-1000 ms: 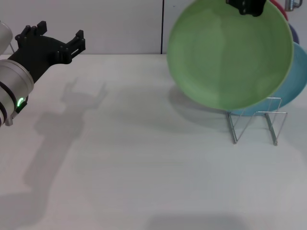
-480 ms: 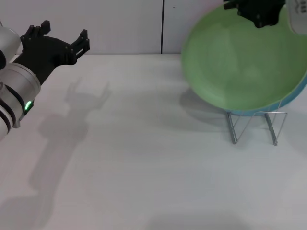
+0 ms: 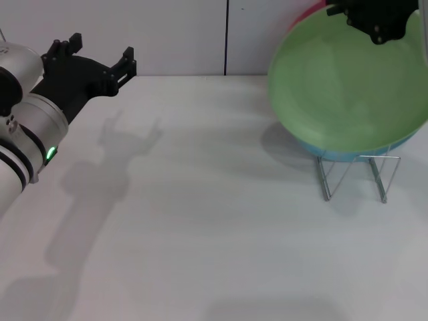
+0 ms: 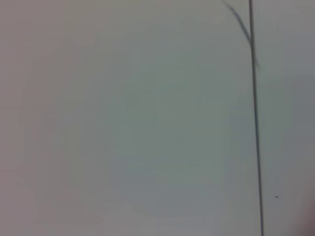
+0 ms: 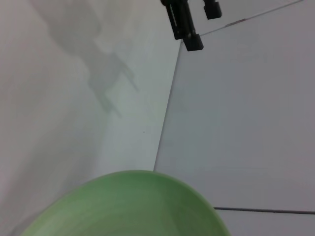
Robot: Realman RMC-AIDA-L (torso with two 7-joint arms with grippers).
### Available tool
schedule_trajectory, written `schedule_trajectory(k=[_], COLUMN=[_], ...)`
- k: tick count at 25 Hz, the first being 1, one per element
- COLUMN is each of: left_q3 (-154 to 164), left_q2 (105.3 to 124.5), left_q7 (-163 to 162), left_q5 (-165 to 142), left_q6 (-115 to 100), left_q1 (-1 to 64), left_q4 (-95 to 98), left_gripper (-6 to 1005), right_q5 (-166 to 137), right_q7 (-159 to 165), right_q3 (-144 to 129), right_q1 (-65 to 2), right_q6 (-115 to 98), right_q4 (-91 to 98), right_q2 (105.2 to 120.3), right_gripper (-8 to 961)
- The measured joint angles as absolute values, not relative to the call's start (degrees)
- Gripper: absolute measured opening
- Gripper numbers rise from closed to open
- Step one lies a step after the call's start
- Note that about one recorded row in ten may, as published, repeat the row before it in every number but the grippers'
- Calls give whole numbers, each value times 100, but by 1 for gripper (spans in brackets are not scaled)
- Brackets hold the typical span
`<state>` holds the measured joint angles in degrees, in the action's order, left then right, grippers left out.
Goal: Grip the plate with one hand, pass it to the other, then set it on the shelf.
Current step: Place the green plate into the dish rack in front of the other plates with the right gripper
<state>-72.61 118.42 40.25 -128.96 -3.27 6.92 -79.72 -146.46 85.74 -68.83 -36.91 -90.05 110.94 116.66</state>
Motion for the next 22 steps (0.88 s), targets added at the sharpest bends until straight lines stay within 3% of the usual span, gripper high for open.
schedule_trajectory(k=[22], left_q3=[-7157], left_q2=[11845], left_q7=[4025], left_q5=[-12893], left_q6=[-325], left_q1=[753], left_q4=[-7901], left_gripper=[871], right_q5=[-14766], right_q7=[8201], right_q3=[-6905], right_q1=[-3522], right_q6=[-8872], right_q4=[11120], right_q2=[11656], right_gripper=[21])
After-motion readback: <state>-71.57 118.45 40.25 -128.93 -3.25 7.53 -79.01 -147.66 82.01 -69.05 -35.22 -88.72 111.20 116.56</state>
